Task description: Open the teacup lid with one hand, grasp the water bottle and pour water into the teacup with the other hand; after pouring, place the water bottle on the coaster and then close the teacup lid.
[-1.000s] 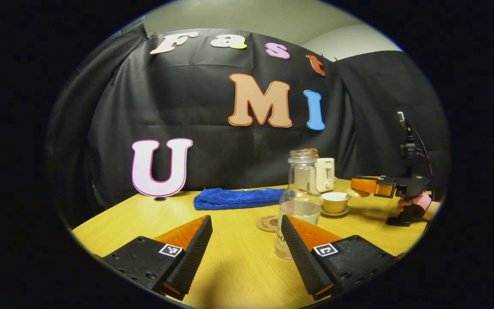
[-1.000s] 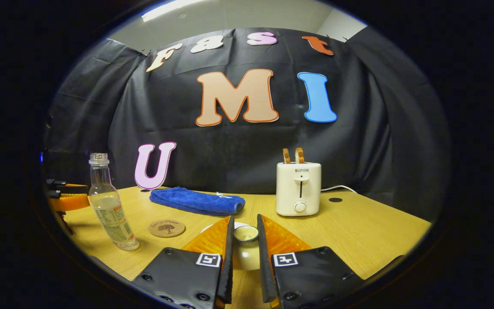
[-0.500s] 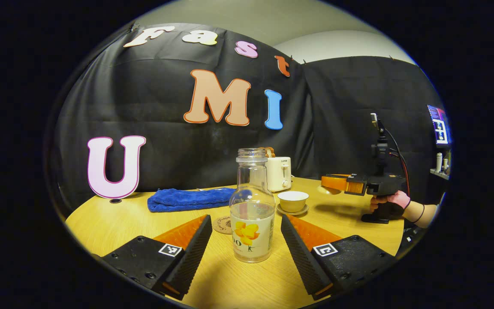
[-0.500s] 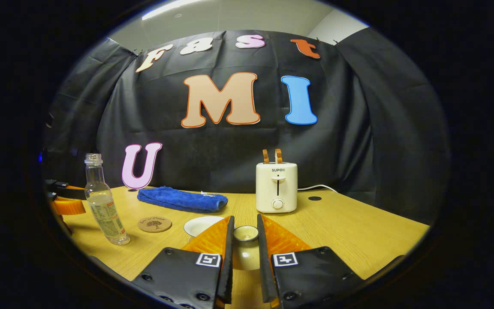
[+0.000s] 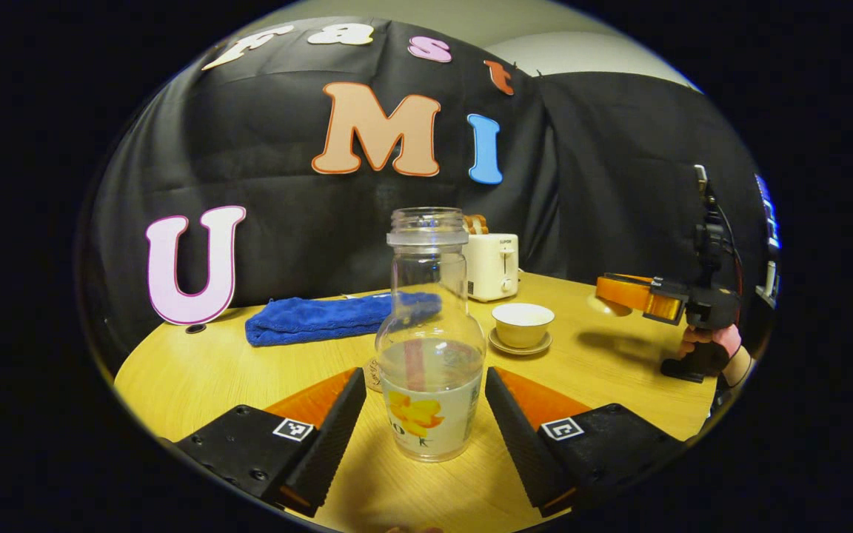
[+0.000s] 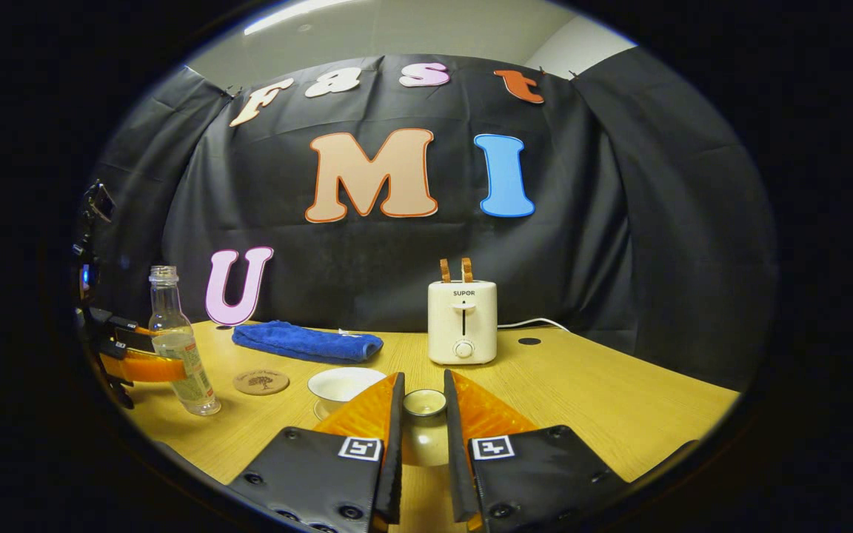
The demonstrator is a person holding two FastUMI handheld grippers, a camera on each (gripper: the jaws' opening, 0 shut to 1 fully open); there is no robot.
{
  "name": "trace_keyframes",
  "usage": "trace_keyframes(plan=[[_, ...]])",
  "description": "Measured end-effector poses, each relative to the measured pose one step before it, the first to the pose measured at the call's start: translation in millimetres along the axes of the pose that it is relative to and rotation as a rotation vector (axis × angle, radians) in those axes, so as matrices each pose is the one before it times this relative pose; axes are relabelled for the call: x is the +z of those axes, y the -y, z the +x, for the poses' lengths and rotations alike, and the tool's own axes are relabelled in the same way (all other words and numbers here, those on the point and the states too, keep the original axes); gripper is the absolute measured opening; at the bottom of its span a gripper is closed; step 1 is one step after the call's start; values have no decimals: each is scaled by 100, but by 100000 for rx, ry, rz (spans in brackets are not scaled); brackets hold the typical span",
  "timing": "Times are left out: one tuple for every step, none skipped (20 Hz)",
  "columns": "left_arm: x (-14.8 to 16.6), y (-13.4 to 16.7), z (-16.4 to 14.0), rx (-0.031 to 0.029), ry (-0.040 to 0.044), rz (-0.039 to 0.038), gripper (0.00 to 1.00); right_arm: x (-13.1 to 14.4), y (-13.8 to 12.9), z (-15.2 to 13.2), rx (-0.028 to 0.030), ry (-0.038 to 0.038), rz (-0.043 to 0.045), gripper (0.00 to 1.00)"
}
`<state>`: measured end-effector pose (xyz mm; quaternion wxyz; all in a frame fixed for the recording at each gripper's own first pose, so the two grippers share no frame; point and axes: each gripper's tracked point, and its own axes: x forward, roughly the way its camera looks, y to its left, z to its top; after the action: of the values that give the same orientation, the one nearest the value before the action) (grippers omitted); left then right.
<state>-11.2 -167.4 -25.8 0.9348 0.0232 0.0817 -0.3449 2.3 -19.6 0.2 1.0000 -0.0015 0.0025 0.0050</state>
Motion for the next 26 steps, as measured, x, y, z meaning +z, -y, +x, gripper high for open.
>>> trace_keyframes(plan=[[189, -373, 222, 2720, 415, -830, 95, 77, 188, -106, -419, 84, 2, 30], [155, -257, 239, 2647, 679, -860, 95, -42, 116, -193, -397, -12, -26, 30], [58, -110, 262, 1876, 106, -496, 95, 113, 202, -266, -389, 92, -52, 30], [-78, -17, 19, 1556, 86, -322, 95, -37, 157, -105, -81, 46, 10, 30], [53, 40, 225, 1037, -276, -196, 94, 42, 47, -155, 383, -86, -7, 30], [-167, 39, 101, 736, -663, 18, 92, 19, 1, -41, 308, 176, 123, 30], [-106, 39, 131, 613, -775, 153, 85, 10, 13, -49, 287, -363, -40, 30], [-81, -143, 35, 1124, -572, 9, 80, -35, -72, 20, 223, 93, -106, 30], [111, -51, -22, 756, 422, 113, 73, 3, 54, -29, -6, -59, 90, 30], [47, -16, 10, 1468, 378, -429, 72, -18, 15, -11, 25, -7, -31, 30], [65, -286, 58, 1964, -148, -442, 71, 68, 25, -33, -19, 101, 9, 30], [-57, -108, 63, 1721, -190, -584, 70, -23, -43, 41, -108, -169, 6, 30], [231, -38, 82, 1459, -404, -723, 70, 58, 102, -61, -321, 234, -86, 30], [-88, 188, 259, 1110, -1309, 89, 68, -64, 203, 124, -796, -167, -34, 30], [131, -6, 240, 1964, -1126, 772, 68, 63, 371, -15, -1315, 243, 9, 30], [303, -196, 365, 2501, -1284, 2001, 67, -21, 308, 108, -1147, -88, -77, 30], [178, -203, 352, 3393, -2015, 3389, 67, 55, 204, -20, -712, 138, -41, 30], [311, -361, 303, 3969, -1485, 4658, 67, -18, 240, -15, -599, -81, -27, 30], [406, -343, 302, 3770, -1373, 5061, 67, 39, 267, 41, -538, 117, -9, 30], [436, -87, 450, 2244, -1118, 4974, 65, -27, 322, 71, -471, -74, -57, 30], [476, 143, 413, 835, -395, 4355, 65, 62, 404, 39, -794, 147, -20, 30], [533, 230, 331, 601, -295, 3908, 66, -48, 472, 42, -1000, -61, -40, 30], [505, 91, 288, 1084, -519, 4168, 65, 23, 440, 79, -884, 134, -24, 30], [366, -159, 170, 2276, -483, 4737, 66, 63, 416, 7, -882, -59, -43, 30], [565, -243, 263, 2296, -53, 5515, 65, -1, 441, 53, -775, 112, -11, 30], [529, -85, 132, 2007, 99, 6013, 65, 41, 434, 2, -945, 12, -44, 30]])
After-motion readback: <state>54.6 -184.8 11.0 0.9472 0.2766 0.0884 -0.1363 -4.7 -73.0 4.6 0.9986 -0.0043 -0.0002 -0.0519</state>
